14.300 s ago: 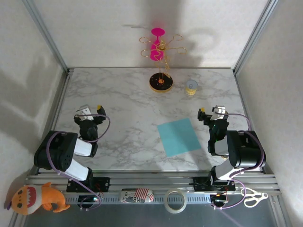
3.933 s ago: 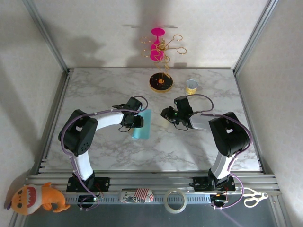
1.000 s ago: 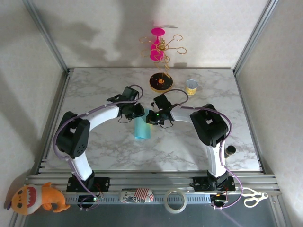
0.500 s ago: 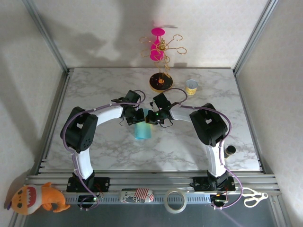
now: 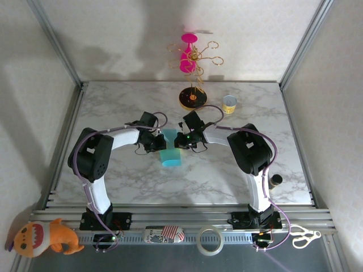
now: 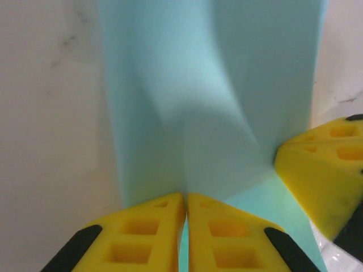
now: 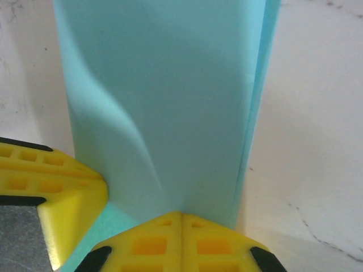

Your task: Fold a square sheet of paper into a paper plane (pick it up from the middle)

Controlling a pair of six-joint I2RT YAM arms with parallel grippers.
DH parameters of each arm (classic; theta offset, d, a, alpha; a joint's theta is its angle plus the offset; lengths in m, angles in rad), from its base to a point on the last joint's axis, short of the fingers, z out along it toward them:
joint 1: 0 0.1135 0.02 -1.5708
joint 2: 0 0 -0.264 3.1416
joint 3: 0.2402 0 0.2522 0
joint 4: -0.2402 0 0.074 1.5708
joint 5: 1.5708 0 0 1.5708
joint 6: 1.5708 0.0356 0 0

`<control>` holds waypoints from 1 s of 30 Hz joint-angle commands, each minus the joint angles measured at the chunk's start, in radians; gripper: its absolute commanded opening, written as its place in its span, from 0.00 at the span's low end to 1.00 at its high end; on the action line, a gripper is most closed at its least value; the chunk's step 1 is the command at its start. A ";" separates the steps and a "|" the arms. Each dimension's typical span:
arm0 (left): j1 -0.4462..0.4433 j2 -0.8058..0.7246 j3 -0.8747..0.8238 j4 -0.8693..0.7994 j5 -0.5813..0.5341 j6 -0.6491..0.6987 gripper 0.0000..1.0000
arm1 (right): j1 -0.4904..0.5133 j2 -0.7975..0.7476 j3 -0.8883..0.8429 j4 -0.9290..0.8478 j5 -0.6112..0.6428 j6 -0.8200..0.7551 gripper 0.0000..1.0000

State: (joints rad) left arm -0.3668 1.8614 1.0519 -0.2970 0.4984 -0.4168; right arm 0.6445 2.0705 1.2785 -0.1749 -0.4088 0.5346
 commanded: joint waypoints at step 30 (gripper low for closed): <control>-0.021 -0.165 -0.325 0.017 -0.057 -0.125 0.10 | -0.023 0.098 -0.030 -0.229 0.203 -0.065 0.03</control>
State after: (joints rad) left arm -0.4187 1.7393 0.8204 -0.0566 0.5259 -0.6014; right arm 0.6437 2.0815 1.3117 -0.2241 -0.4088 0.4854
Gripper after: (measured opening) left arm 0.106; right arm 0.063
